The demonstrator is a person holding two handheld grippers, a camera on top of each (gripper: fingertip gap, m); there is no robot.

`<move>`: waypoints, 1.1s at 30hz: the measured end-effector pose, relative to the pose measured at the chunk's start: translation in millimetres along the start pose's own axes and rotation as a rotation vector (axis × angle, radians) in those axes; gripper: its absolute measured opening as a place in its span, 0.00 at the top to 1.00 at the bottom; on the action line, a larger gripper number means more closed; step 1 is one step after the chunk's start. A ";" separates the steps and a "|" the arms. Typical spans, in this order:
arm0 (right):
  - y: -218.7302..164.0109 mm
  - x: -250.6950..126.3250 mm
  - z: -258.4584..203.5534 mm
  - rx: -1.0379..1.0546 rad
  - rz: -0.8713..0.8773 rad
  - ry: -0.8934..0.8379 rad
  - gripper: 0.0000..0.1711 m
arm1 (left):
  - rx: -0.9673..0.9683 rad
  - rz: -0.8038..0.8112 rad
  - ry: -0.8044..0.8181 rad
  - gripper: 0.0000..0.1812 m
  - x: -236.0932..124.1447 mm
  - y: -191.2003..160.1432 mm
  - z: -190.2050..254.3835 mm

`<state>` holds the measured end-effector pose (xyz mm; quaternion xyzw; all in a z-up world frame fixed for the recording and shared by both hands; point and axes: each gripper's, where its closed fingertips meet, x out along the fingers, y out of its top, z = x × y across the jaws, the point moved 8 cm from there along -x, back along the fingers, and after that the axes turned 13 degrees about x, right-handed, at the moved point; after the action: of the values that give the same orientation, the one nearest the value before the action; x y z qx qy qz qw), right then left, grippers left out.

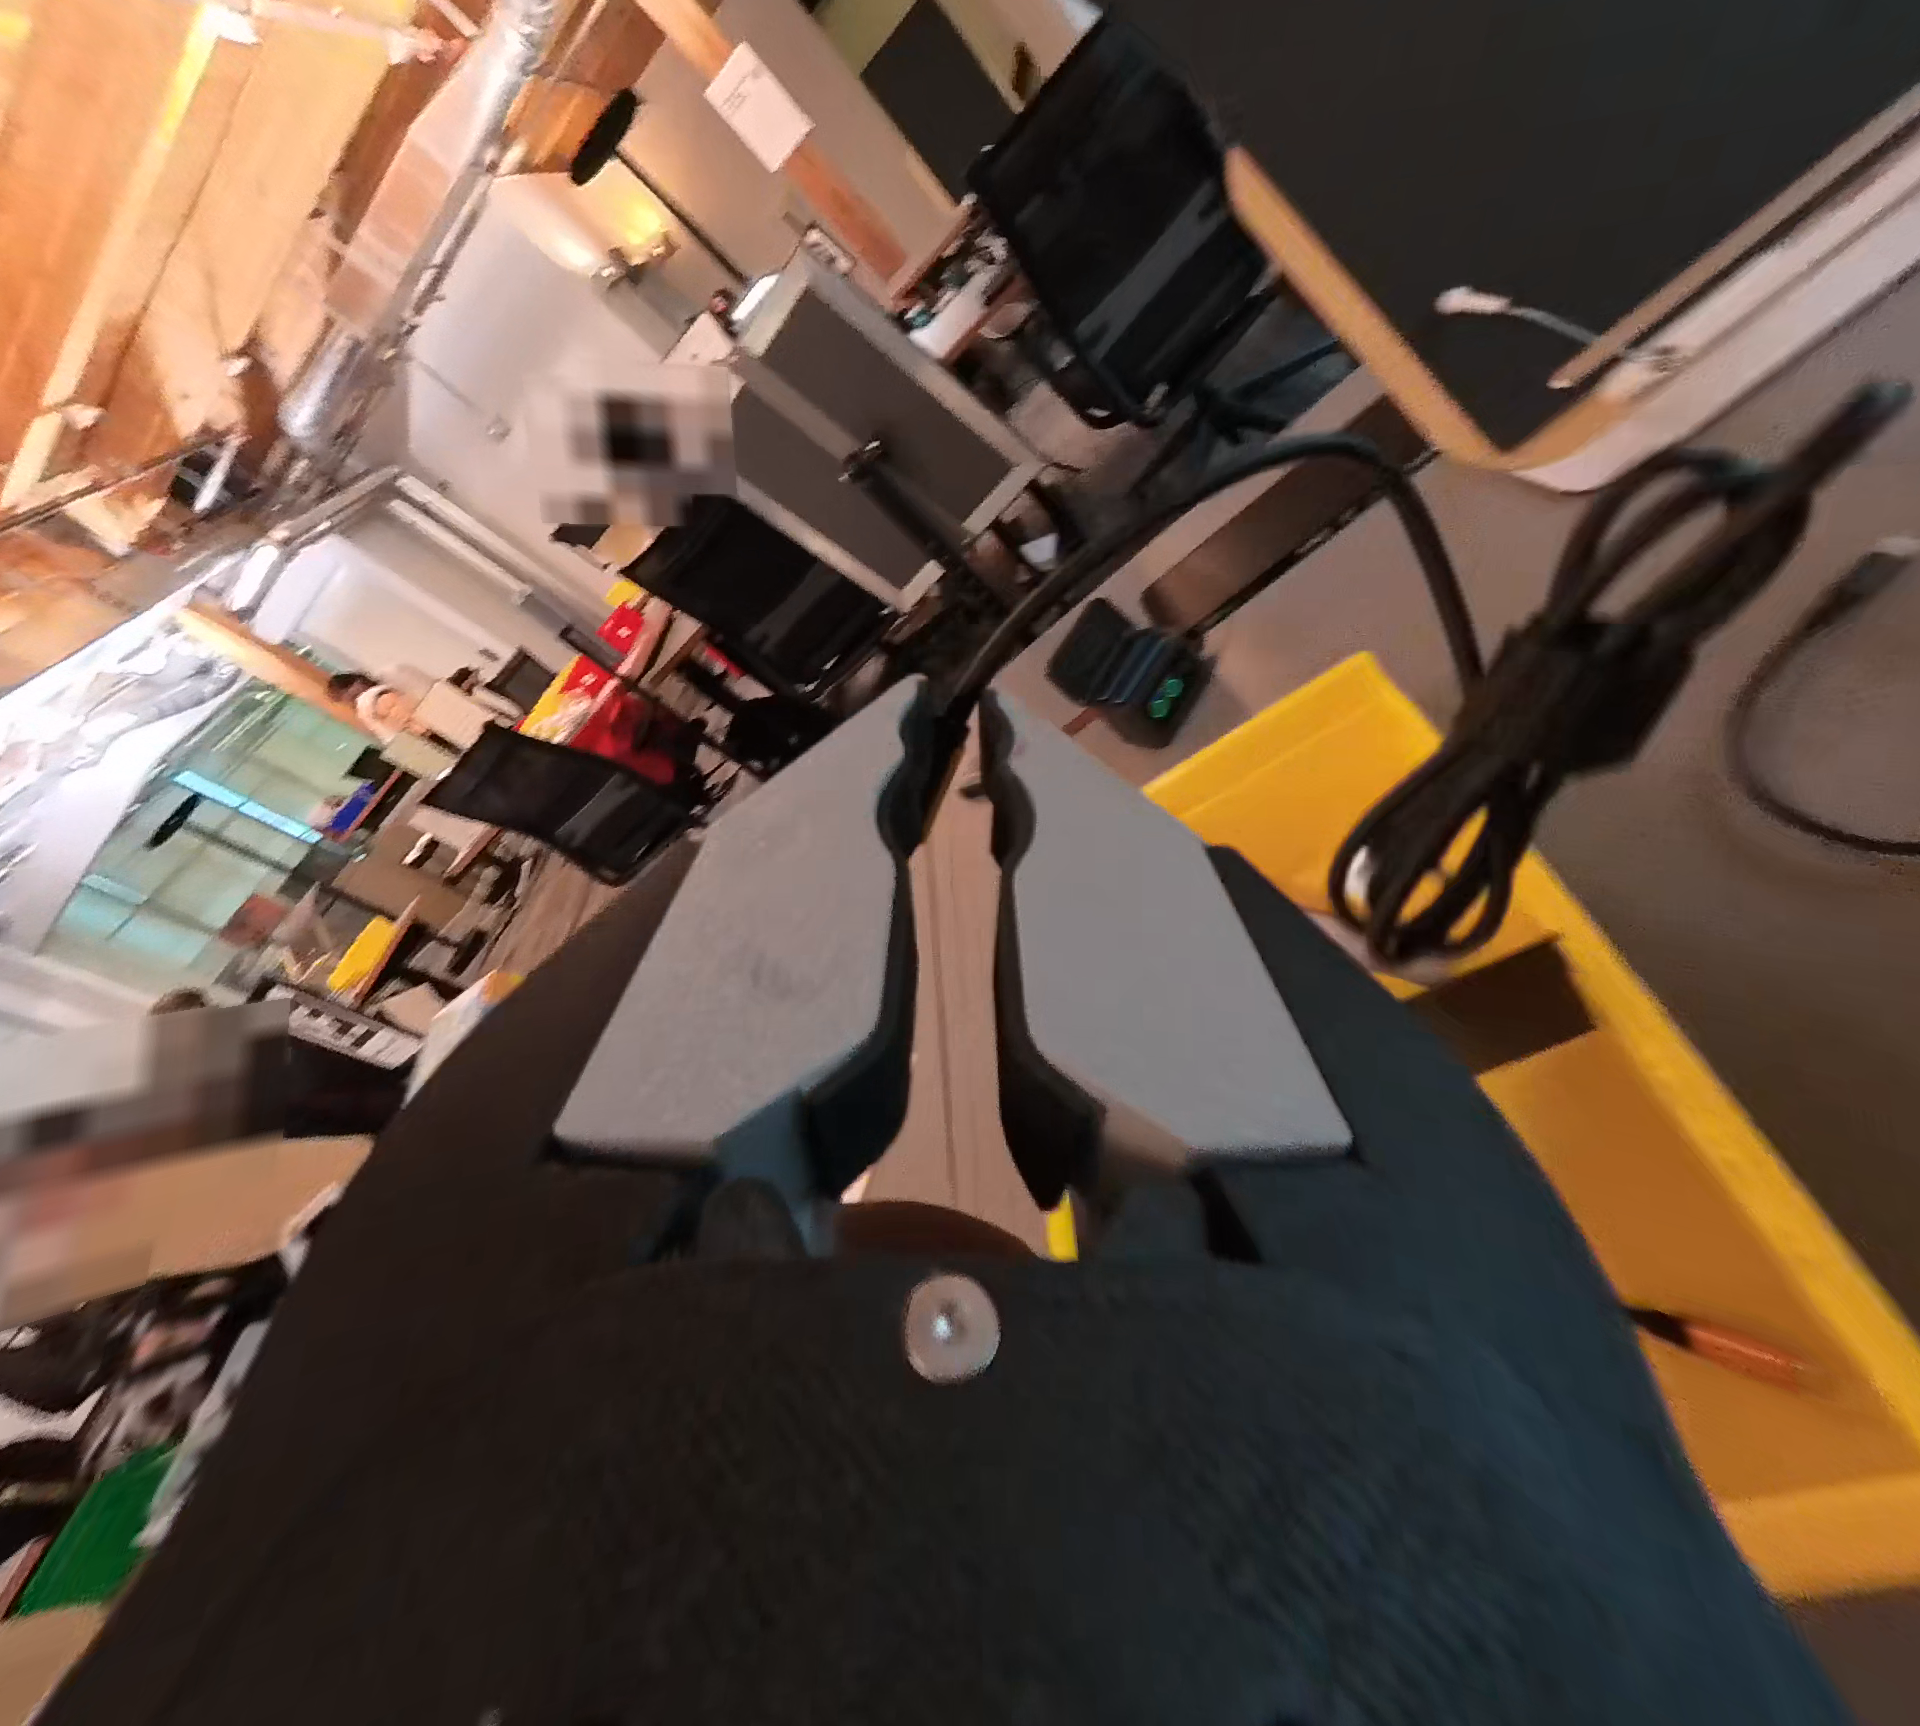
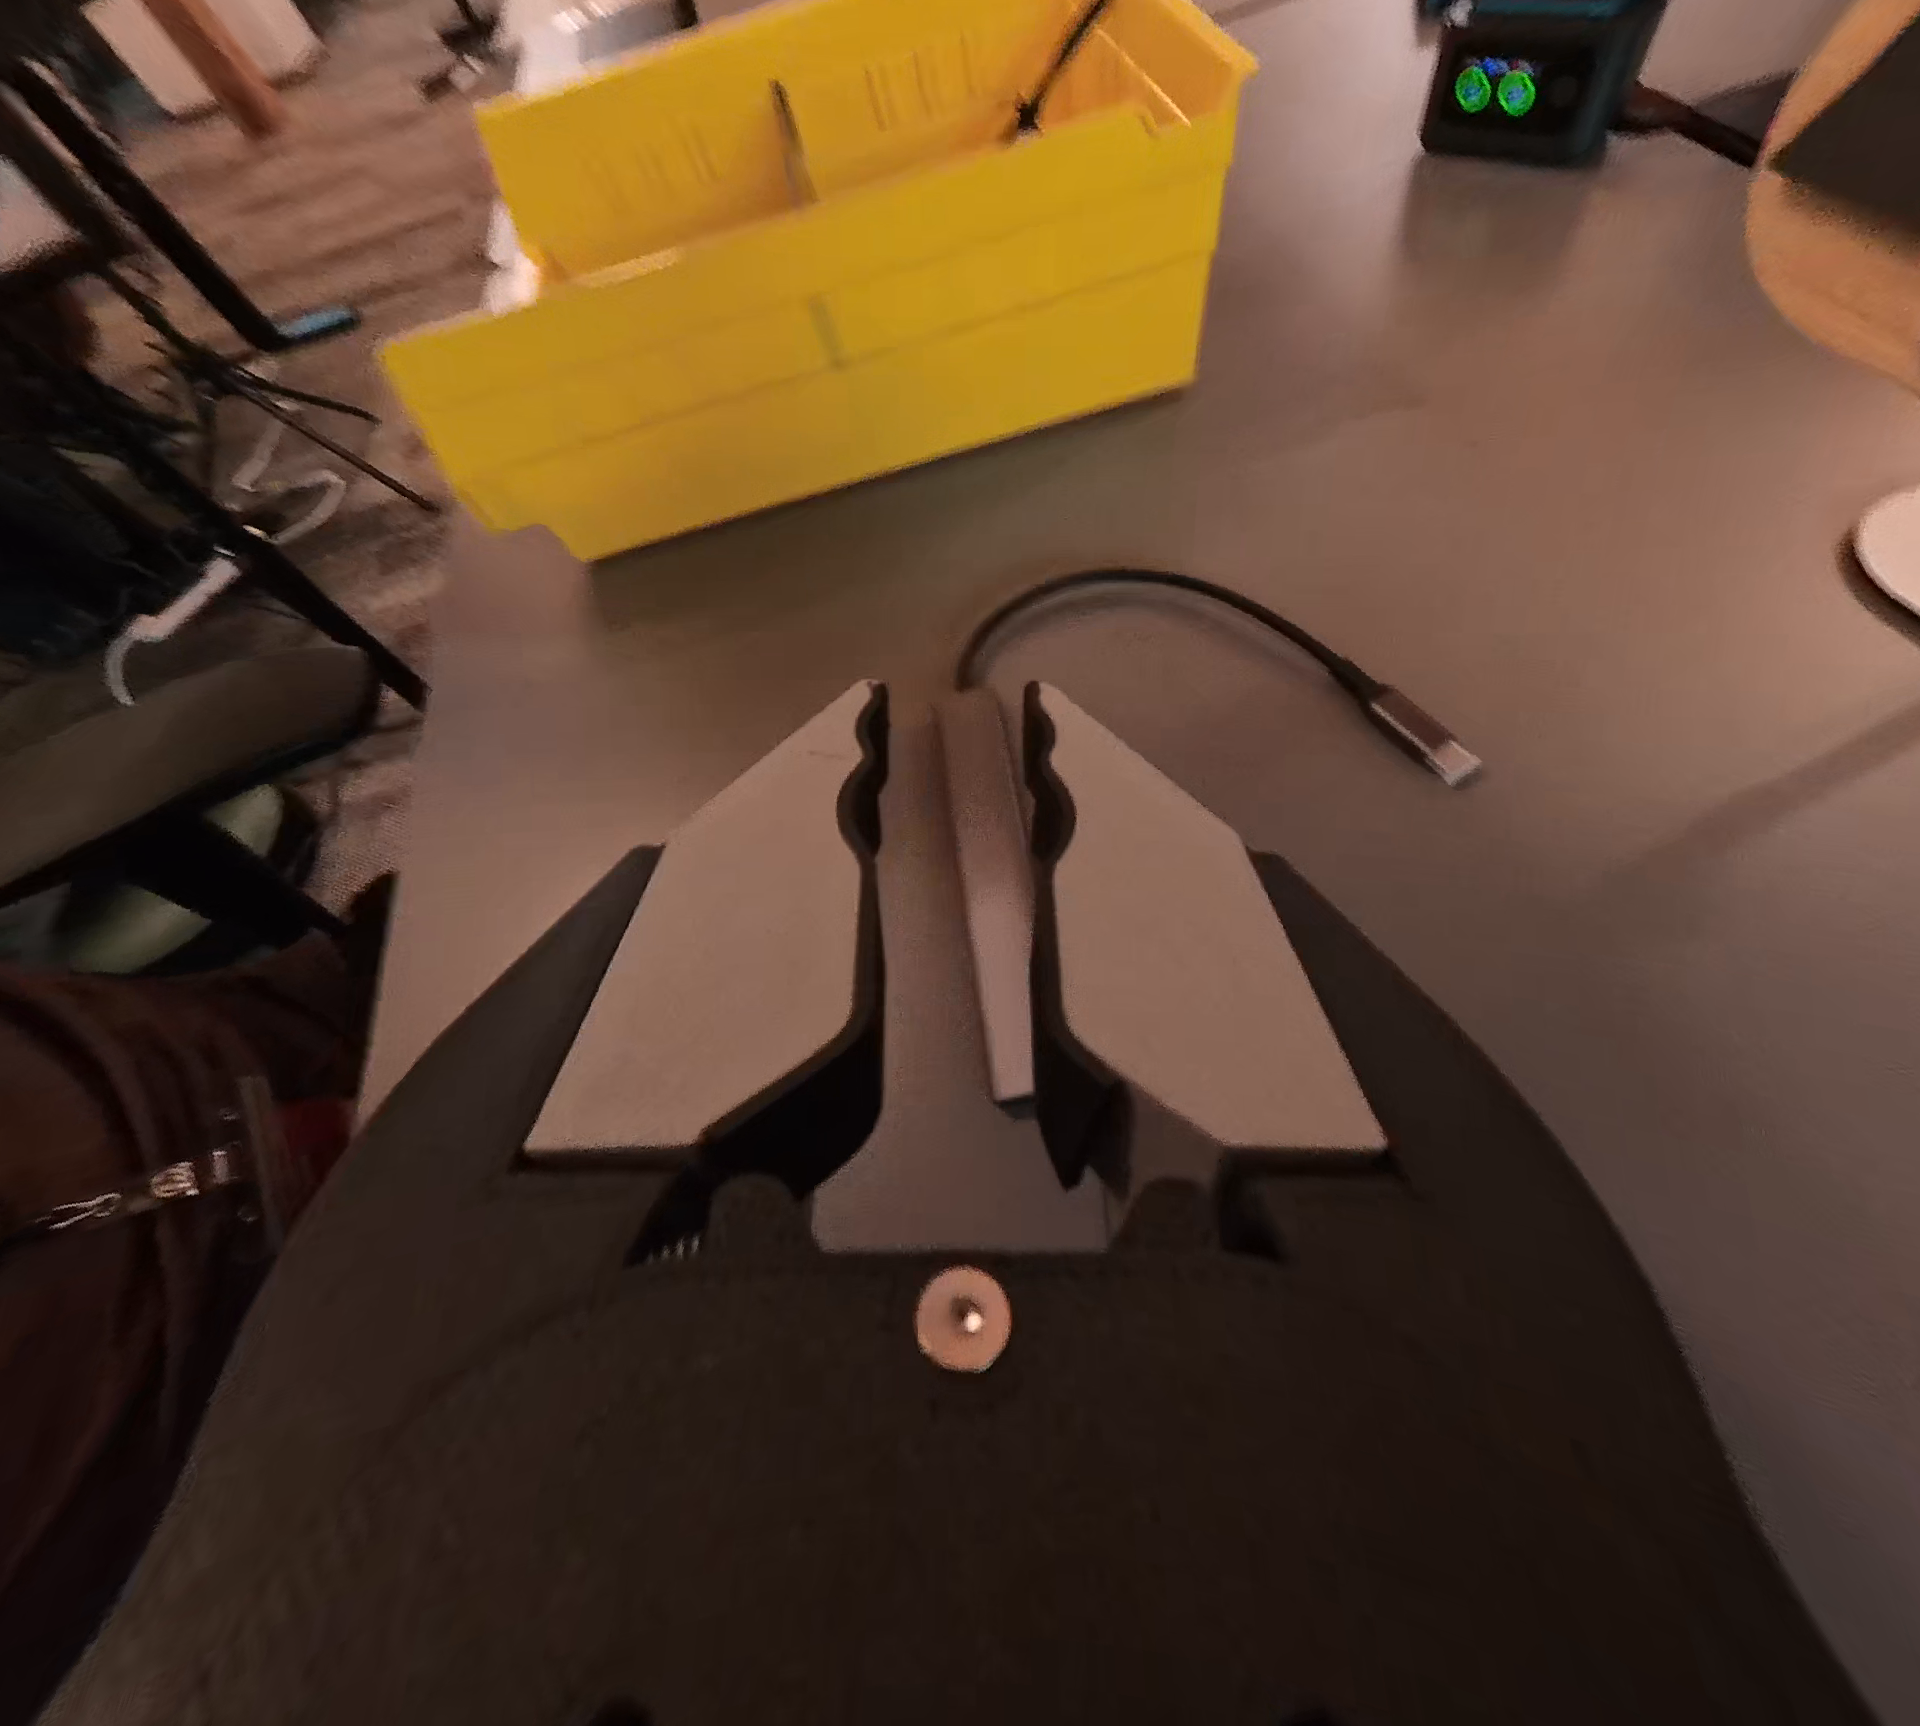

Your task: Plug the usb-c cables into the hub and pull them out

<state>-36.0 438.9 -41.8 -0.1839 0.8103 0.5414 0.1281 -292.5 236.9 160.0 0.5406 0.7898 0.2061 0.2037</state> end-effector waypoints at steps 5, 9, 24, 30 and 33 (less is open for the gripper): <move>10.1 -10.2 -12.2 0.015 0.105 0.159 0.84 | 0.028 0.093 -0.198 0.97 7.9 34.5 69.1; 18.8 -24.5 -19.2 -0.007 0.215 0.239 0.84 | 0.231 0.151 -0.267 0.97 21.5 53.9 141.5; 6.3 -8.2 0.0 0.037 0.071 0.064 0.67 | 0.020 0.498 -0.366 0.97 101.7 70.9 285.2; 6.6 -19.8 18.8 0.138 0.103 -0.056 0.99 | 0.046 0.501 -0.345 0.97 108.7 55.7 283.2; 7.5 -15.1 13.0 0.097 0.097 -0.070 0.99 | 0.006 0.489 -0.350 0.97 106.2 51.8 277.8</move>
<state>-25.6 455.9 -34.4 -0.1191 0.8387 0.5130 0.1386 -136.6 382.8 -53.4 0.7427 0.5897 0.1501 0.2796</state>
